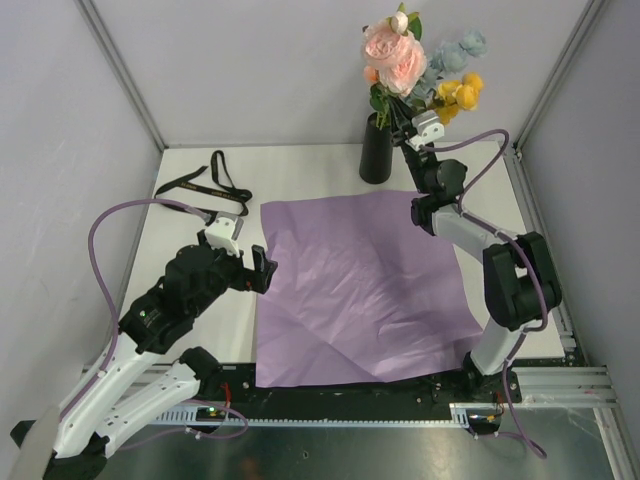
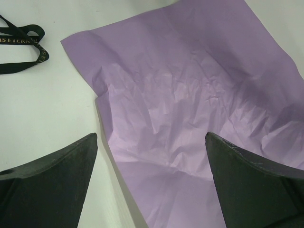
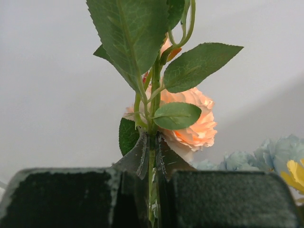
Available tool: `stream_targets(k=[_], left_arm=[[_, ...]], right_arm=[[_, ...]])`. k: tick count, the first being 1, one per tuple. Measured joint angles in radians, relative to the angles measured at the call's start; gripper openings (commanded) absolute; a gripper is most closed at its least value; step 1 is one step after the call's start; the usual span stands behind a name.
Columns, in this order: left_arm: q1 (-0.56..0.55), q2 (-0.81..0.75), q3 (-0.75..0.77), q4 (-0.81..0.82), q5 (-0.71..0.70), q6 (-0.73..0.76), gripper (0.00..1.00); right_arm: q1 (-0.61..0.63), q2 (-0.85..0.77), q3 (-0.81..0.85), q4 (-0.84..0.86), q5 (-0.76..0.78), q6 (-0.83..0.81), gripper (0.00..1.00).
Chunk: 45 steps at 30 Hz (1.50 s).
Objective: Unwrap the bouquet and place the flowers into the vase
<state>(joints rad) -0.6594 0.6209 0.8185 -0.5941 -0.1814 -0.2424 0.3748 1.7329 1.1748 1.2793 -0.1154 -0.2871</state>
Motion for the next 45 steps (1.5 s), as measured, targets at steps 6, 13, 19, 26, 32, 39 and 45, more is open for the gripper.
stream_targets(k=[6, 13, 19, 26, 32, 39, 45], left_arm=[[0.000, 0.000, 0.000, 0.000, 0.000, 0.000, 1.00], [0.000, 0.001, 0.000, 0.000, -0.001, 0.001, 1.00], [0.000, 0.003, 0.000, 0.000, -0.002, 0.007, 1.00], [0.000, 0.003, 0.000, 0.000, -0.002, 0.008, 1.00], [0.000, 0.003, 0.000, 0.000, -0.001, 0.008, 1.00], [0.000, 0.003, 0.000, 0.000, -0.001, 0.008, 1.00], [0.000, 0.003, 0.000, 0.000, -0.001, 0.008, 1.00]], right_arm=[[-0.021, 0.062, 0.070, 0.006, -0.003, -0.002, 0.00], [-0.039, 0.117, 0.091, 0.020, 0.008, 0.012, 0.00], [-0.044, 0.182, 0.097, 0.035, 0.084, 0.047, 0.00], [-0.044, 0.217, 0.098, 0.045, 0.182, 0.089, 0.03], [-0.044, 0.218, 0.098, -0.022, 0.214, 0.104, 0.02], [-0.044, 0.218, 0.113, -0.096, 0.214, 0.099, 0.05], [-0.044, 0.218, 0.167, -0.222, 0.219, 0.100, 0.16]])
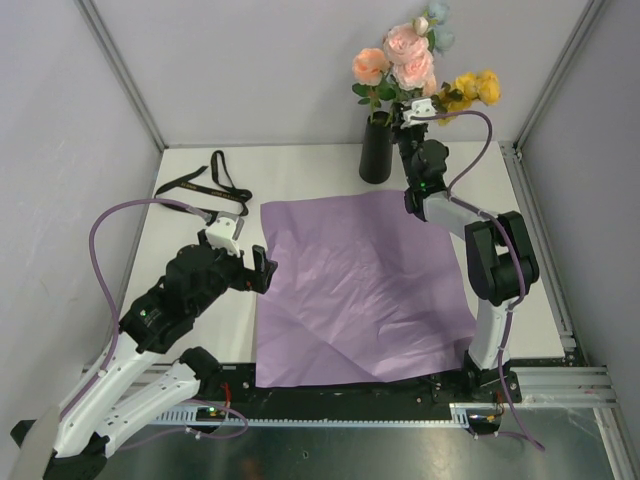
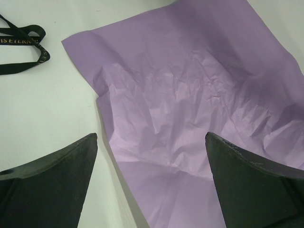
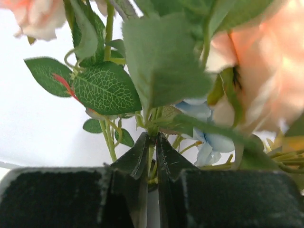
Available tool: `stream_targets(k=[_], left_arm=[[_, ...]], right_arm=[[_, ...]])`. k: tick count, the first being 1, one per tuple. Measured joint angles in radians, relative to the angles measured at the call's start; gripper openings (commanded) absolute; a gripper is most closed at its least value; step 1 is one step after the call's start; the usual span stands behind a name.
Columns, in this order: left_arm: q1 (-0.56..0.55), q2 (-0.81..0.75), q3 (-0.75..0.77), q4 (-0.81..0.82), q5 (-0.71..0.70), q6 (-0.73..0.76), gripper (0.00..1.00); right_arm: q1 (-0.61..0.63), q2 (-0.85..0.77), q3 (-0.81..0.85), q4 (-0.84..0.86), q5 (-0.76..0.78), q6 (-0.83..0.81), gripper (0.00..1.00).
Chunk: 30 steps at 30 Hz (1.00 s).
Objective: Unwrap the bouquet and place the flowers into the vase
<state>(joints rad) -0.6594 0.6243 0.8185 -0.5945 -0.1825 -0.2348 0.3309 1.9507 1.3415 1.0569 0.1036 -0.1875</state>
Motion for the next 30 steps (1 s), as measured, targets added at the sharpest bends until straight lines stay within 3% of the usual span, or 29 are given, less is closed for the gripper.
stream_targets(k=[9, 20, 30], left_arm=[[0.000, -0.001, 0.000, 0.000, 0.000, 0.000, 1.00], [0.000, -0.001, 0.000, 0.000, 0.000, 0.000, 1.00], [0.000, -0.001, 0.000, 0.000, 0.000, 0.000, 1.00]], right_arm=[[0.001, -0.007, 0.013, -0.236, 0.066, 0.024, 0.54], [0.006, -0.242, -0.006, -0.529, 0.054, 0.104, 0.65], [0.019, -0.423, -0.039, -0.734, 0.089, 0.234, 0.66]])
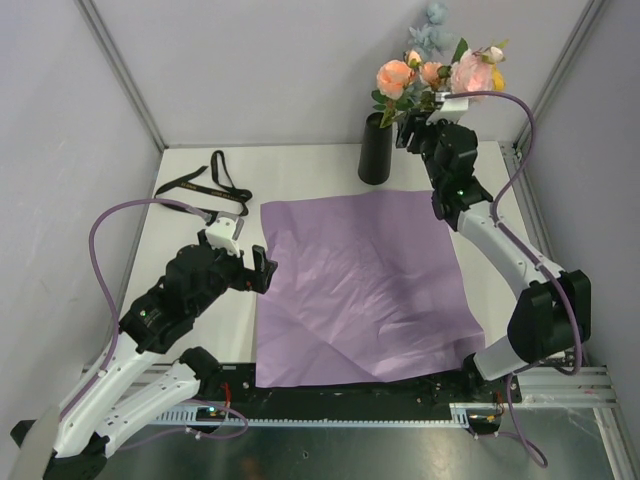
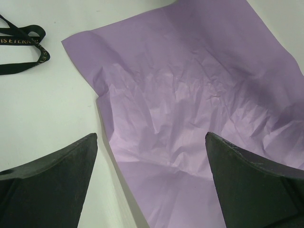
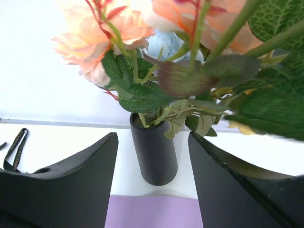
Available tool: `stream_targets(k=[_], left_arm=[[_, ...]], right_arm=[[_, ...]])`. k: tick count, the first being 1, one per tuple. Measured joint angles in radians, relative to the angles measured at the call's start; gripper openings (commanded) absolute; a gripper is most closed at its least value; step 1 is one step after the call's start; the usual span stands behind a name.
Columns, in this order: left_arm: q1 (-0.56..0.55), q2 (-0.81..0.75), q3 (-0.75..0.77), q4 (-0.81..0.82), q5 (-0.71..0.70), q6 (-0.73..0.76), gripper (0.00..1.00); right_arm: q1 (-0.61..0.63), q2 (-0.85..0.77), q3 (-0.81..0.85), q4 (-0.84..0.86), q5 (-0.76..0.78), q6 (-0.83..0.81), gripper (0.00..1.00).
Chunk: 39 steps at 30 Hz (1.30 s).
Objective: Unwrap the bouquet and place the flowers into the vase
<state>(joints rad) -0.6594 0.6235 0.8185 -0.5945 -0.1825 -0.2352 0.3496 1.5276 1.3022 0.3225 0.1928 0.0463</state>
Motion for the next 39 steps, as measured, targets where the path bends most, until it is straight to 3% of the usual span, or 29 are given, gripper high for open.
stream_targets(k=[6, 12, 19, 26, 39], left_arm=[[0.000, 0.000, 0.000, 0.000, 0.000, 0.000, 1.00], [0.000, -0.003, 0.000, 0.000, 0.000, 0.000, 1.00], [0.000, -0.003, 0.000, 0.000, 0.000, 0.000, 1.00], [0.000, -0.003, 0.000, 0.000, 0.000, 0.000, 1.00], [0.000, -0.002, 0.000, 0.000, 0.000, 0.000, 1.00]], right_arm=[[-0.008, -0.047, -0.002, -0.034, -0.010, 0.033, 0.58], [-0.056, -0.030, 0.017, -0.167, -0.153, 0.098, 0.58], [-0.075, 0.018, 0.067, -0.357, -0.307, 0.132, 0.73], [-0.074, -0.041, 0.039, -0.440, -0.439, 0.172, 0.84], [-0.081, -0.226, 0.031, -0.507, -0.482, 0.151, 0.83]])
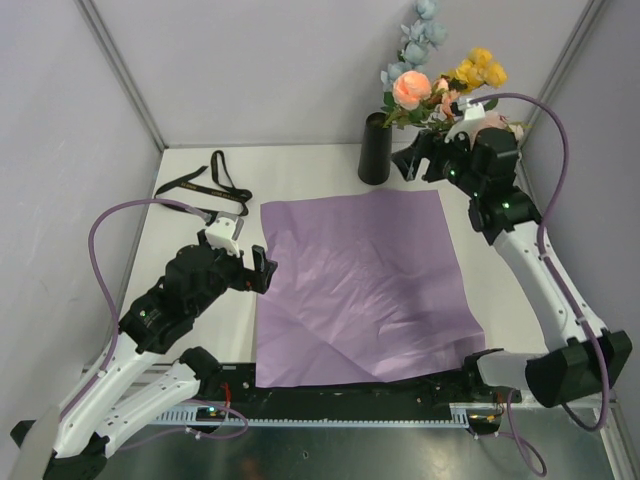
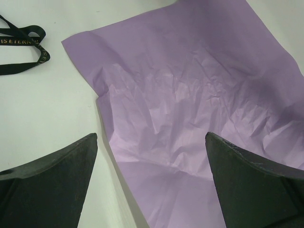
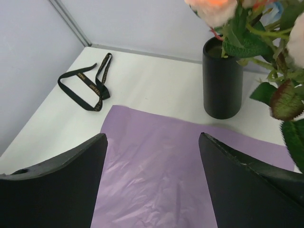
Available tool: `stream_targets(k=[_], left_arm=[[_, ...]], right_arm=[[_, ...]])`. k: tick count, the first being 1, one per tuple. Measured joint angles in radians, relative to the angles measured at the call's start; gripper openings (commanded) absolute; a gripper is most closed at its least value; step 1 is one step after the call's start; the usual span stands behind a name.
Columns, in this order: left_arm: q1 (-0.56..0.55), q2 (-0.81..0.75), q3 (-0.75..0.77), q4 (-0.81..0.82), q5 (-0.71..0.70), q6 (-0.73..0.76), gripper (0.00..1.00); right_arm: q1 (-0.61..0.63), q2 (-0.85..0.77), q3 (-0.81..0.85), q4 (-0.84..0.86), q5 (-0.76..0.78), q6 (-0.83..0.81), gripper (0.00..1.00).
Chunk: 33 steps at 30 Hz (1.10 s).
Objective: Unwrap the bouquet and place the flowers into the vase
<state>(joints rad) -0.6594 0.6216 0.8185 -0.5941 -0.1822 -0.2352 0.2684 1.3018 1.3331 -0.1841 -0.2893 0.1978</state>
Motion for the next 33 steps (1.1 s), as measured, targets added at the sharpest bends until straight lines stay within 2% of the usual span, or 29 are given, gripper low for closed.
stream_targets(k=[4, 9, 14, 22, 33], left_arm=[[0.000, 0.000, 0.000, 0.000, 0.000, 0.000, 1.00], [0.000, 0.000, 0.000, 0.000, 0.000, 0.000, 1.00], [0.000, 0.000, 0.000, 0.000, 0.000, 0.000, 1.00], [0.000, 0.000, 0.000, 0.000, 0.000, 0.000, 1.00], [0.000, 0.003, 0.000, 0.000, 0.000, 0.000, 1.00]], right_arm=[[0.000, -0.094, 0.000, -0.041, 0.031, 0.013, 0.82], [0.000, -0.199, 0.000, -0.101, 0.144, 0.053, 0.79], [-0.002, -0.223, 0.000, -0.148, 0.238, 0.072, 0.78], [-0.002, -0.242, -0.011, -0.216, 0.320, 0.132, 0.83], [-0.002, -0.435, -0.048, -0.246, 0.441, 0.195, 0.85]])
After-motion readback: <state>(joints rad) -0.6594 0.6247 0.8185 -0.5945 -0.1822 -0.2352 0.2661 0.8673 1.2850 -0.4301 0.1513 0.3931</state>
